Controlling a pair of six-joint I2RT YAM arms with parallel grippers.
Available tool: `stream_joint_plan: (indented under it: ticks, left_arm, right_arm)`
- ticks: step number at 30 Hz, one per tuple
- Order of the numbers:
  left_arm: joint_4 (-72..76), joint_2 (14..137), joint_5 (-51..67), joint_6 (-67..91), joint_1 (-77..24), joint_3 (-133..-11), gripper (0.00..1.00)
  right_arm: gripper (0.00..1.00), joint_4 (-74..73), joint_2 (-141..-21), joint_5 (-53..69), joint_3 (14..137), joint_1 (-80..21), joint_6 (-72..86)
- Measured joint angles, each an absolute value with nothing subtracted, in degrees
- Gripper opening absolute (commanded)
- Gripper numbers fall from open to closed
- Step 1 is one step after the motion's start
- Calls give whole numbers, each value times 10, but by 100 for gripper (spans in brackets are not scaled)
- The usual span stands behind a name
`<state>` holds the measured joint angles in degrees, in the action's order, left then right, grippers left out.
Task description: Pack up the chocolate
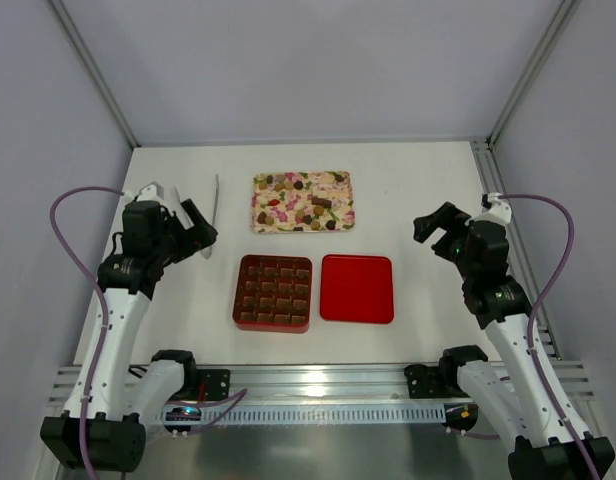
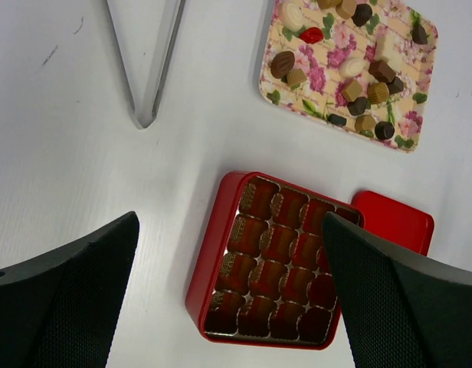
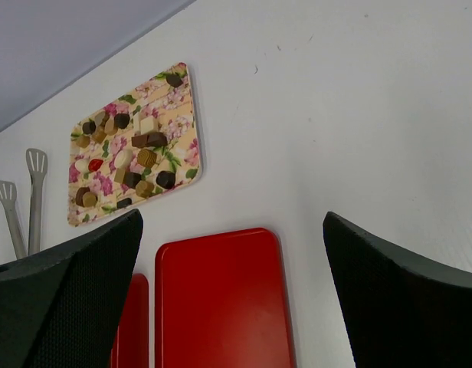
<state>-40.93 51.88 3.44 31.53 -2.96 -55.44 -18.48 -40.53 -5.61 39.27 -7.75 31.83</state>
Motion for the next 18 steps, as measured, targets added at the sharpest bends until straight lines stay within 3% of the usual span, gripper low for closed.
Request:
stream_joint_plan:
  ticks: [11, 18]
  left_arm:
    - [-408, 522, -14, 310, -29, -554, 100]
    - [-371, 616, -57, 295, -28, -554, 100]
  right_arm:
    - [100, -183, -410, -34, 393, -77, 305]
    - [100, -178, -449, 11, 393, -77, 300]
